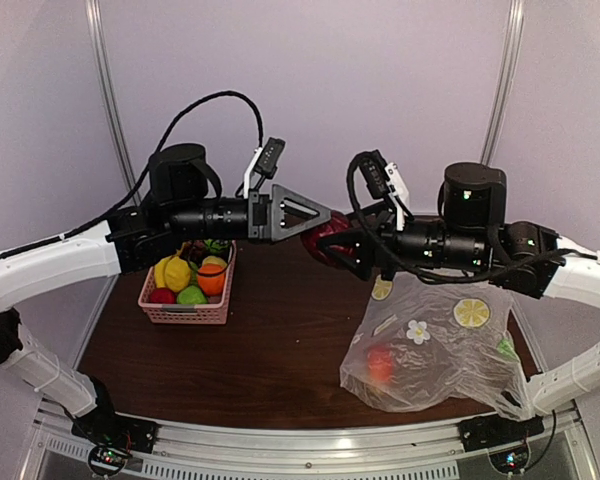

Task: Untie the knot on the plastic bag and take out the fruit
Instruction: Pass from the right arm to the left

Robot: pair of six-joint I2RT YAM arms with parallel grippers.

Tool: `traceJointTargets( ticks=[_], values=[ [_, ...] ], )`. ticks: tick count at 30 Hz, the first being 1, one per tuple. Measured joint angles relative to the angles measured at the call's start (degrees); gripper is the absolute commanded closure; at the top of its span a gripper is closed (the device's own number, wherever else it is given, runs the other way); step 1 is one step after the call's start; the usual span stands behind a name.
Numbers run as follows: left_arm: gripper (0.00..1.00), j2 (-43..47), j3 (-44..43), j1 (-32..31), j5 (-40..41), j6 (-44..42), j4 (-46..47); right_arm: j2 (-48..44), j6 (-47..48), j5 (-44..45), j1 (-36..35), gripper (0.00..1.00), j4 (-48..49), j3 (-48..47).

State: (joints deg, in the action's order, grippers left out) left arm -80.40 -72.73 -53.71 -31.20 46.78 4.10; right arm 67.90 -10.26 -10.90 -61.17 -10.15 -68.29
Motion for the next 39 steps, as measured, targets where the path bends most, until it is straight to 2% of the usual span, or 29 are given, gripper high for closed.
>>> traceJointTargets(
  ticks=[6,9,12,15,17,20,24,29,34,39],
  values=[
    [0.17,-1.55,0.09,0.00,-2.08,1.99,0.66,0.37,0.70,0.46,-0.22,0.44,0.57,-0.02],
    [0.31,-1.64,0.22,0.00,-2.64,2.71,1.09,0.59,1.03,0.55,-0.22,0.43,0.66,-0.02],
    [0.42,-1.68,0.42,0.20,-2.89,3.30,1.53,0.63,1.27,1.07,-0.24,0.39,1.05,-0.04],
    [0.47,-1.68,0.66,0.22,-3.02,3.72,1.95,0.63,1.53,1.44,-0.28,0.35,1.07,-0.04],
    [0.49,-1.68,0.83,0.26,-3.19,3.74,2.27,0.63,1.53,1.79,-0.44,0.28,1.05,-0.04],
    [0.50,-1.68,0.96,0.26,-3.19,3.74,2.38,0.63,1.53,2.14,-0.52,0.11,1.05,-0.02],
    [0.50,-1.40,1.01,0.42,-2.43,2.54,0.98,0.57,1.49,3.58,-0.55,0.01,1.03,-0.02],
    [0.50,1.49,0.20,3.82,2.12,-2.73,-10.38,-1.18,0.94,8.57,-0.55,0.00,0.81,0.74],
    [0.50,6.36,0.11,14.53,7.63,-9.29,-22.62,-4.17,0.42,14.43,-0.44,0.00,-0.15,2.73],
    [0.50,6.19,0.15,24.96,15.06,-15.76,-30.05,-6.27,-0.66,17.53,-0.09,0.00,-0.85,4.66]
  ],
)
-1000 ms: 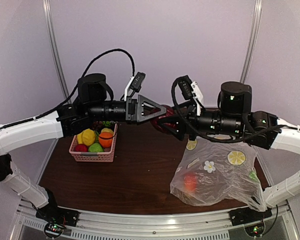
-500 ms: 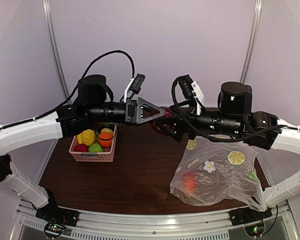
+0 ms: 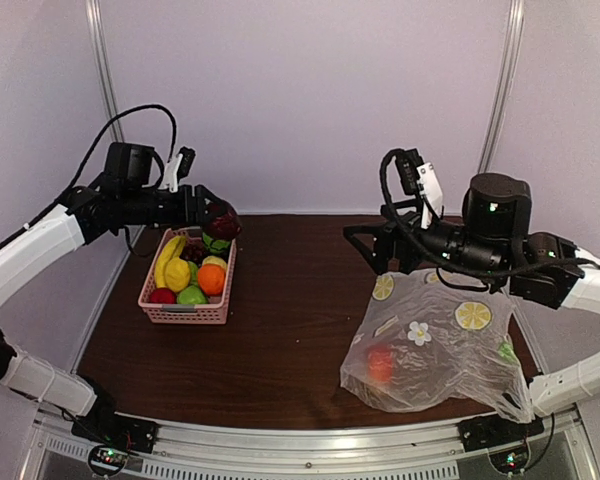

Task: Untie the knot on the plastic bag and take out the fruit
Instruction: Place the fake fruit in the bin.

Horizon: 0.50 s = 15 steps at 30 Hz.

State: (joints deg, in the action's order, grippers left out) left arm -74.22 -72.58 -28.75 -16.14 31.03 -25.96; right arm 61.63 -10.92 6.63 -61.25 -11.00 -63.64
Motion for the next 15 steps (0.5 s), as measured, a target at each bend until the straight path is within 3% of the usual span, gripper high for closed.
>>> traceJointTargets(
  ticks=[7,15],
  values=[
    [0.51,-8.24,-0.07,7.80,9.11,-8.11,-5.35,-2.21,-0.70,2.45,0.17,0.00,-0.63,1.40],
    [0.50,-14.97,-0.09,10.56,15.45,-12.76,-5.33,-4.13,-1.42,3.93,0.28,0.00,-1.42,2.25]
  ],
)
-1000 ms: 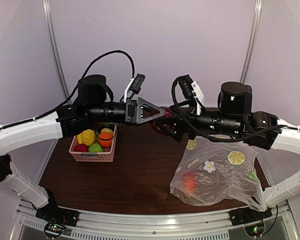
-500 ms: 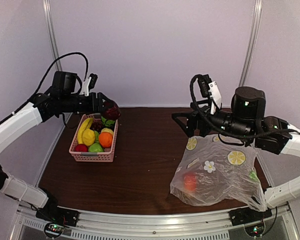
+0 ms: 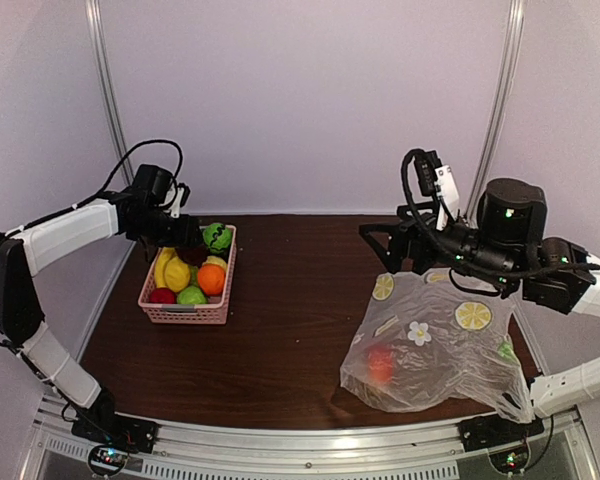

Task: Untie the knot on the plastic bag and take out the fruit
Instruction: Place the fake fruit in the bin.

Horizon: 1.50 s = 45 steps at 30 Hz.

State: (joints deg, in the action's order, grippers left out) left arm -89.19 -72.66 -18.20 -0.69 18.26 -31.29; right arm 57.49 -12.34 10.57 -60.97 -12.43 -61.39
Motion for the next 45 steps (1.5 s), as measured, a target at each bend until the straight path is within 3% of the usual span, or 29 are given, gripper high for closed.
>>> traceJointTargets(
  ticks=[8,15,23,29,38,45],
  values=[
    [0.49,-2.58,-0.44,0.13,4.66,-2.14,2.14,-0.17,-0.13,0.09,0.20,0.00,-0.24,0.11],
    [0.42,-4.76,-0.79,0.15,5.01,-3.23,5.01,-0.66,-1.03,0.42,0.24,0.00,-0.76,0.96],
    [0.21,-6.12,-0.85,0.15,5.01,-3.91,5.70,-1.64,-1.40,0.66,0.24,0.00,-1.36,1.01],
    [0.15,-6.12,-0.87,0.26,5.01,-4.24,5.81,-2.19,-1.84,1.44,0.24,0.00,-2.14,1.01],
    [0.11,-5.03,-0.87,0.26,4.90,-4.26,5.05,-2.12,-3.32,4.48,0.26,0.00,-11.17,-0.52],
    [0.08,3.82,-1.07,-0.59,0.59,-3.61,2.62,-1.57,-4.37,6.32,0.33,0.00,-22.75,-5.11]
  ],
)
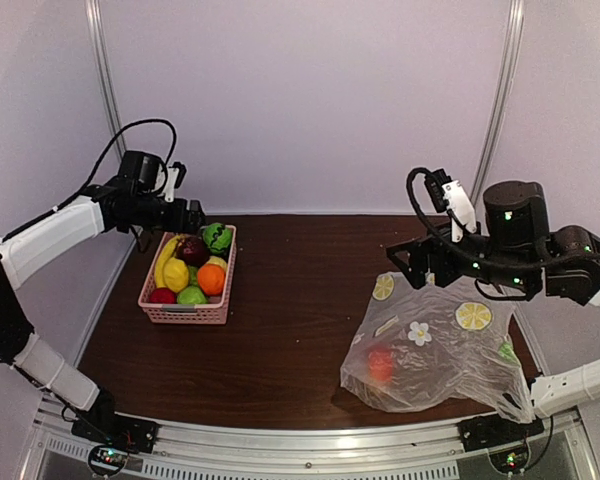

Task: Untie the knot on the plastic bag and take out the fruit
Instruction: Place the fake fruit in the bin, then move the takeout bag to the center of the board.

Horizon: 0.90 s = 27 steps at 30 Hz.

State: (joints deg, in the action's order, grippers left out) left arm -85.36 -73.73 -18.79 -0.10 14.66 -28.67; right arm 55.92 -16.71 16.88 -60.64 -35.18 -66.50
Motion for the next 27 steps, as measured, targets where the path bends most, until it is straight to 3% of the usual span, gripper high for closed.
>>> traceJointTargets(
  ticks=[3,6,10,16,21,27],
  values=[
    [0.07,4.22,0.11,-4.04,-2.69,0.59,-0.15,-0.02,-0.66,0.79,0.04,0.00,-3.72,0.00],
    [0.07,7.74,2.12,-12.72,-6.14,1.66,1.27,-0.17,-1.55,1.27,0.20,0.00,-5.44,0.04],
    [0.07,10.91,9.79,-25.20,-12.83,3.50,6.62,-0.55,-2.19,1.42,0.26,0.00,-5.14,0.33],
    [0.07,11.17,20.35,-37.18,-18.75,5.86,17.05,-0.59,-3.28,1.42,0.28,0.00,-3.67,1.62],
    [0.07,4.48,23.37,-44.89,-21.14,7.61,28.13,-0.59,-4.48,1.42,0.35,0.00,-2.38,2.38],
    [0.08,-7.80,23.28,-48.89,-22.47,9.05,36.83,-0.90,-4.96,1.46,0.57,0.00,-1.07,2.38]
  ],
)
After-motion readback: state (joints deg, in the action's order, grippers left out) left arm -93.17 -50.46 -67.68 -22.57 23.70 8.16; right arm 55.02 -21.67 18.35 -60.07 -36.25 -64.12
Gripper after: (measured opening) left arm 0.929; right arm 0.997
